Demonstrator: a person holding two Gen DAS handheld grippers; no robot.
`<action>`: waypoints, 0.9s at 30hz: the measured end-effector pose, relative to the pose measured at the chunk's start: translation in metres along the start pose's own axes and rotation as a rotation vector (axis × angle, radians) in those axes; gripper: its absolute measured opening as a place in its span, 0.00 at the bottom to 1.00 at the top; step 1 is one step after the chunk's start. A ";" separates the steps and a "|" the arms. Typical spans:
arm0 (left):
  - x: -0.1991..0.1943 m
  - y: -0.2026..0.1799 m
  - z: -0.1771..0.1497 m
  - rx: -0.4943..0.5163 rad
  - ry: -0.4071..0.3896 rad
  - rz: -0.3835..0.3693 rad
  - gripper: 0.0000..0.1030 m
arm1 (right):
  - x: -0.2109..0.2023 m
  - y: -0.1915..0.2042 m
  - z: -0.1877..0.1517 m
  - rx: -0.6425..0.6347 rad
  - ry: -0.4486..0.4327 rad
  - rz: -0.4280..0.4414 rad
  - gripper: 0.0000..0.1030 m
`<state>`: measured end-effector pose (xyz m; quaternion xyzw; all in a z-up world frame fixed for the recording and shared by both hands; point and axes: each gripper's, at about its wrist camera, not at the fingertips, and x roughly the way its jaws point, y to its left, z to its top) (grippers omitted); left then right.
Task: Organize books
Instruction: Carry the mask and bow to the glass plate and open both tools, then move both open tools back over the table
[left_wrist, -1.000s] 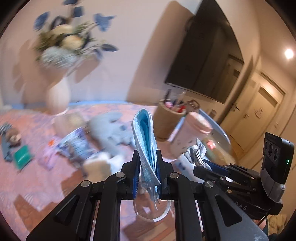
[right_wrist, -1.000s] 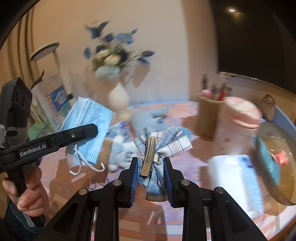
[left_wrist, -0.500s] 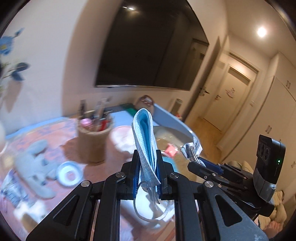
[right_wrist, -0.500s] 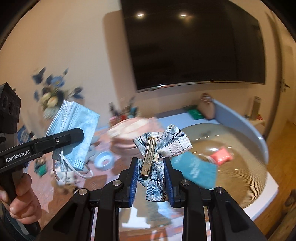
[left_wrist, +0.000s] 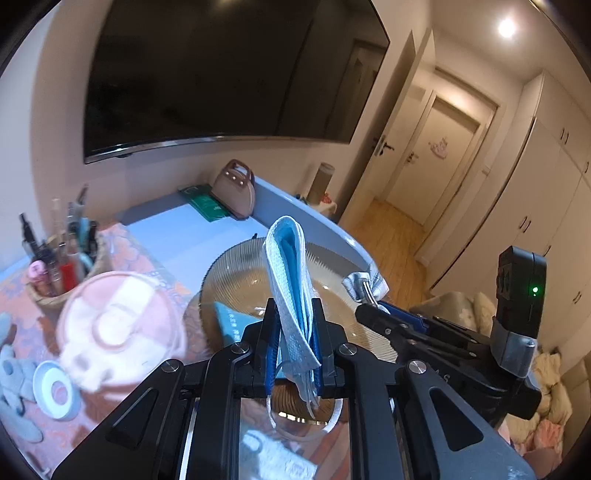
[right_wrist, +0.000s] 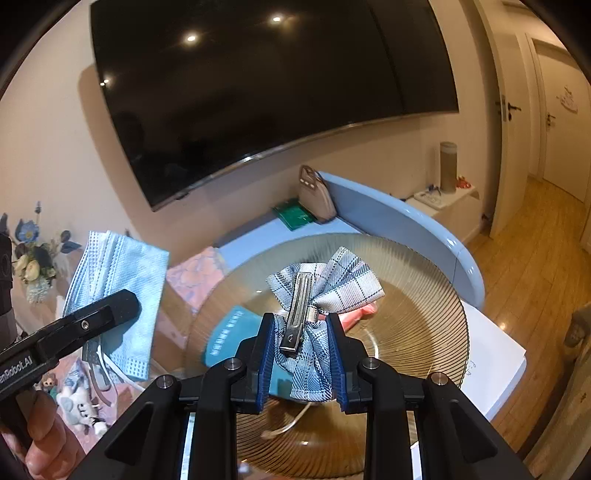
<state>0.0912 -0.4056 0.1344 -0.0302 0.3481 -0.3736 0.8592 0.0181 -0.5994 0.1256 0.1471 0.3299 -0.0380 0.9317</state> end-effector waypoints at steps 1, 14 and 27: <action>0.005 -0.004 0.000 0.014 0.008 0.013 0.12 | 0.004 -0.002 0.000 0.004 0.006 -0.001 0.26; -0.014 -0.019 -0.008 0.050 -0.005 -0.001 0.80 | 0.003 -0.020 -0.007 0.067 0.026 -0.011 0.55; -0.172 0.049 -0.065 -0.040 -0.174 0.160 0.80 | -0.055 0.103 -0.028 -0.178 -0.027 0.134 0.56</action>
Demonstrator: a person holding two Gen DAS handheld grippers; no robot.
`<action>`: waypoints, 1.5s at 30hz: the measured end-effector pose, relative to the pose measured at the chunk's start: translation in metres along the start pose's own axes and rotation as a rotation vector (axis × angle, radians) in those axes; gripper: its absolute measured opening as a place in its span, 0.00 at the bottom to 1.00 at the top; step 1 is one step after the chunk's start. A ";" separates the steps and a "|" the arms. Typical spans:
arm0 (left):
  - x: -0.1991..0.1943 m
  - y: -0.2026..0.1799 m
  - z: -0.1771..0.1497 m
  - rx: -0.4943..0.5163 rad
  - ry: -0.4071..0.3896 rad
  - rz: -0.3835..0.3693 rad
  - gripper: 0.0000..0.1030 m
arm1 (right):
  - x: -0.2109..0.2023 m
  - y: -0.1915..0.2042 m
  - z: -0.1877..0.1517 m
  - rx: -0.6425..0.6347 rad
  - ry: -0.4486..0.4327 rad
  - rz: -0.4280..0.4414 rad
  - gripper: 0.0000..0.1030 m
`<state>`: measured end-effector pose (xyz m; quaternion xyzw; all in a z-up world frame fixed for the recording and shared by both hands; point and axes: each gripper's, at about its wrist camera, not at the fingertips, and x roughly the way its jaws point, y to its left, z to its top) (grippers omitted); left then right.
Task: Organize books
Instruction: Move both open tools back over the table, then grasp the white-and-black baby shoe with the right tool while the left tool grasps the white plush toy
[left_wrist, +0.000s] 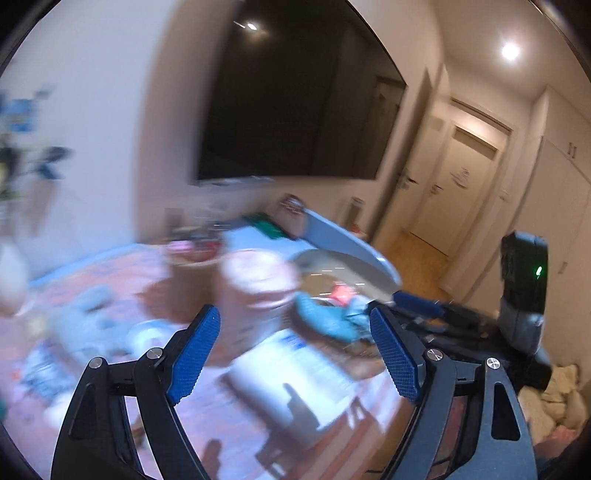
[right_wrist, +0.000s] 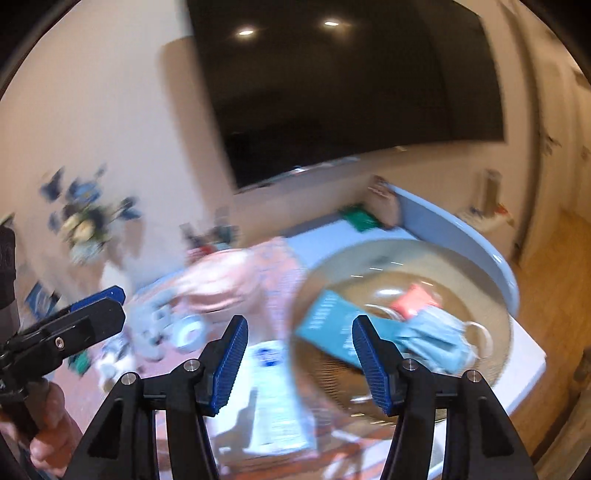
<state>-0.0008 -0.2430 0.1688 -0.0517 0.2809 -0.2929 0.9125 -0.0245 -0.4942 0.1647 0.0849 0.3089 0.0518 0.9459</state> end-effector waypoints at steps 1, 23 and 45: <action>-0.018 0.014 -0.009 -0.009 -0.015 0.055 0.80 | -0.002 0.018 -0.002 -0.037 -0.004 0.018 0.59; -0.128 0.259 -0.172 -0.512 -0.008 0.542 0.80 | 0.131 0.199 -0.103 -0.232 0.164 0.339 0.78; -0.093 0.204 -0.138 -0.394 0.062 0.440 0.80 | 0.169 0.207 -0.121 -0.286 0.336 0.325 0.80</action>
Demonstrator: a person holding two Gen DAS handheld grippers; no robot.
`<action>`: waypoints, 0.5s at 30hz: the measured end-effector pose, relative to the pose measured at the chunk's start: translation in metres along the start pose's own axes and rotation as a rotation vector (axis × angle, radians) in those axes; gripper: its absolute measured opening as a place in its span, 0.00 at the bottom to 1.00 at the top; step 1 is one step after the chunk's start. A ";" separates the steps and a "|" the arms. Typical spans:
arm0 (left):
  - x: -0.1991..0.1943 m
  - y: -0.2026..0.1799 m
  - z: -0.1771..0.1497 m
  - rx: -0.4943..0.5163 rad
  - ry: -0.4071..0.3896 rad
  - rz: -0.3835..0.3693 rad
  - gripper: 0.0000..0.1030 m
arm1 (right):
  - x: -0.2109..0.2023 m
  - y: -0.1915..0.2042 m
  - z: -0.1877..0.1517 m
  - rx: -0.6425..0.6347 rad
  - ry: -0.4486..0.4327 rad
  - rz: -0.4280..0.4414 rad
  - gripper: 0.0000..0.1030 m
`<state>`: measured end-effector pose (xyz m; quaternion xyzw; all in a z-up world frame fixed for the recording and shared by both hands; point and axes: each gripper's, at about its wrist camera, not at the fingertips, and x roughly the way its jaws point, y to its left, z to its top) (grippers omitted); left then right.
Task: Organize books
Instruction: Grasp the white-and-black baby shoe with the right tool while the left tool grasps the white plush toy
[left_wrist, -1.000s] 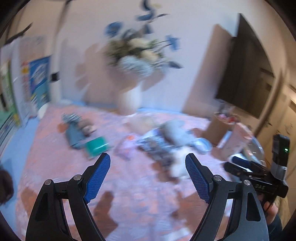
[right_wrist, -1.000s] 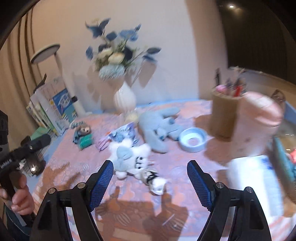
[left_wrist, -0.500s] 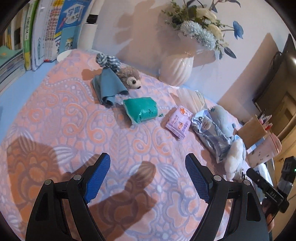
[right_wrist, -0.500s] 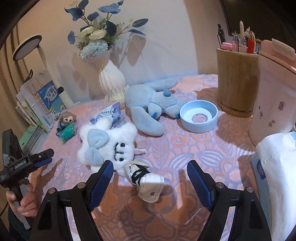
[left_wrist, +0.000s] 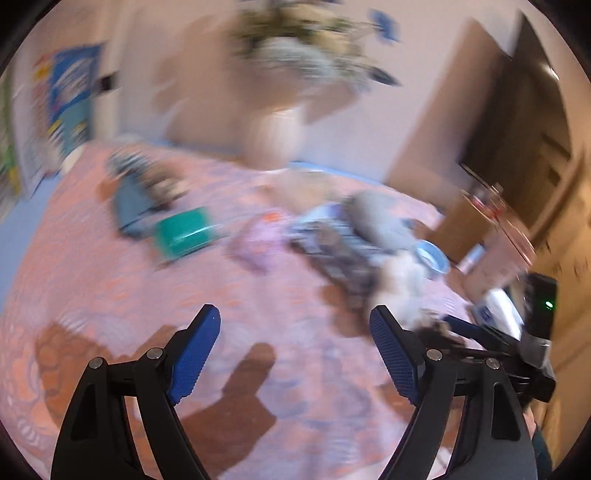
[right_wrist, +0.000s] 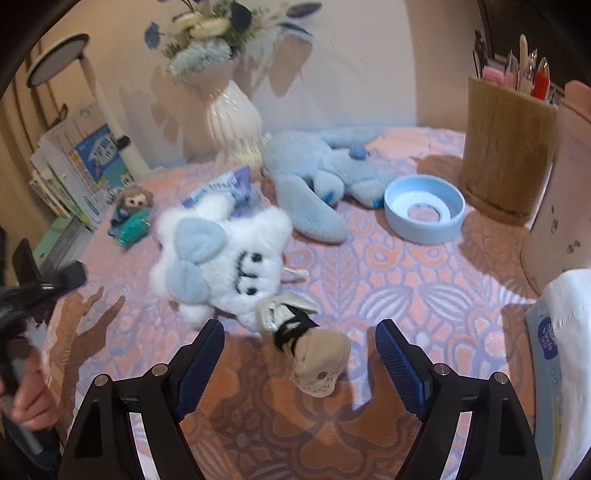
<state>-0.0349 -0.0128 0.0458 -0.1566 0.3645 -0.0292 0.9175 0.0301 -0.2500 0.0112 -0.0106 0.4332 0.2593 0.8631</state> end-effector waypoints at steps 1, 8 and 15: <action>0.004 -0.014 0.004 0.034 0.010 -0.020 0.80 | 0.000 0.000 0.000 -0.001 0.000 -0.001 0.80; 0.051 -0.067 0.023 0.124 0.067 -0.057 0.80 | -0.001 0.013 -0.003 -0.080 0.013 0.004 0.37; 0.074 -0.091 0.020 0.217 0.086 0.000 0.79 | -0.021 -0.001 -0.014 -0.078 0.005 -0.037 0.34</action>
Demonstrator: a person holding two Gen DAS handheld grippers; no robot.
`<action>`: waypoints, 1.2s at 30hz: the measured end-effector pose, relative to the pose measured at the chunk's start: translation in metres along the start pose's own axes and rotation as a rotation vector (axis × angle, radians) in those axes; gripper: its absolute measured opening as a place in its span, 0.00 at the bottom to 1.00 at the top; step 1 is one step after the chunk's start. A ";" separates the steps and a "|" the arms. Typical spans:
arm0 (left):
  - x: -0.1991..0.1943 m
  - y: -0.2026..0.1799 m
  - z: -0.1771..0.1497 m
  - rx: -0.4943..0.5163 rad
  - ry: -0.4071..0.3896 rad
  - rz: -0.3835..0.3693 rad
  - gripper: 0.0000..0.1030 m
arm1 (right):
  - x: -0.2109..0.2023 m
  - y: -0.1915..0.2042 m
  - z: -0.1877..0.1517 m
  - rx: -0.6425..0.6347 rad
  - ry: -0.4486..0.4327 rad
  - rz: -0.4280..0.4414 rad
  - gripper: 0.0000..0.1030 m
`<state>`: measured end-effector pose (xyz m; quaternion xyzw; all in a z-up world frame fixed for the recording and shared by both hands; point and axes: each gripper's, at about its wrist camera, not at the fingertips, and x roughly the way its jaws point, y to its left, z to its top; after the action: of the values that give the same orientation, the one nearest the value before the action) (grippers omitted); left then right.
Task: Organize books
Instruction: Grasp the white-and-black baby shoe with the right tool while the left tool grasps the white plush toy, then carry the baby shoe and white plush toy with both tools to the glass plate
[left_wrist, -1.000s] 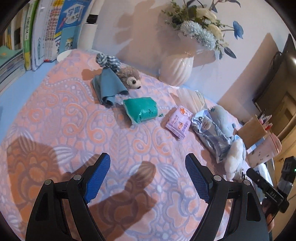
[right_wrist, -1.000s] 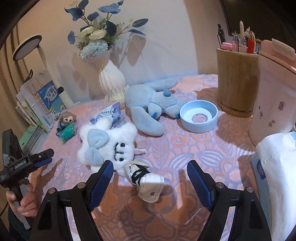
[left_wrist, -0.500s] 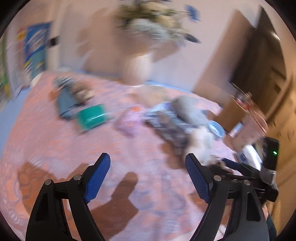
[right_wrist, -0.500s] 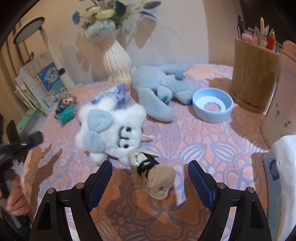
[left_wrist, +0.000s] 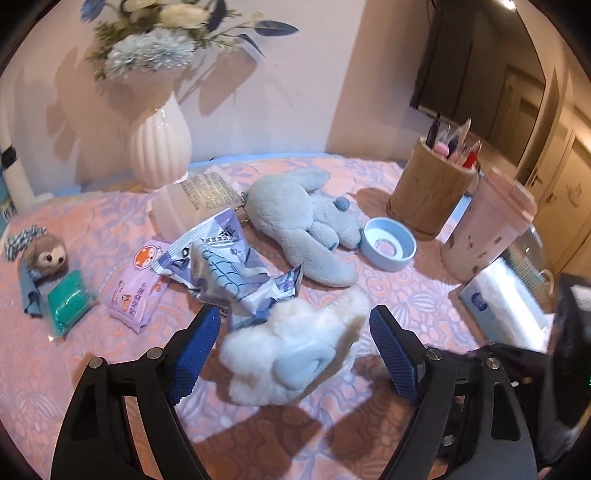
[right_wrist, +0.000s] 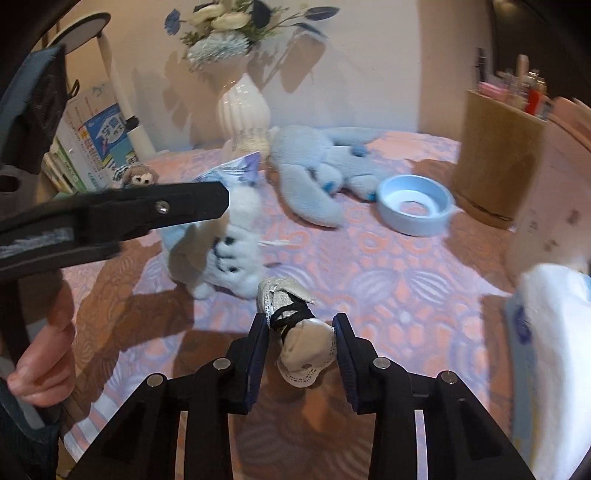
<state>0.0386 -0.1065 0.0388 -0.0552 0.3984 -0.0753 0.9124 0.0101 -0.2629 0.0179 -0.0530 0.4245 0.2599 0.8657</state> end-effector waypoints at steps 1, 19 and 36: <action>0.003 -0.003 -0.002 0.012 0.010 0.007 0.79 | -0.003 -0.004 -0.001 0.007 -0.003 -0.009 0.34; -0.039 0.044 -0.048 -0.161 0.062 -0.082 0.33 | -0.006 -0.008 -0.005 0.105 0.047 0.053 0.34; -0.024 0.056 -0.061 -0.207 0.064 -0.170 0.34 | 0.010 0.011 -0.002 0.020 0.035 -0.051 0.37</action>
<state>-0.0171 -0.0492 0.0062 -0.1802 0.4268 -0.1125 0.8790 0.0086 -0.2502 0.0107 -0.0595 0.4408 0.2327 0.8649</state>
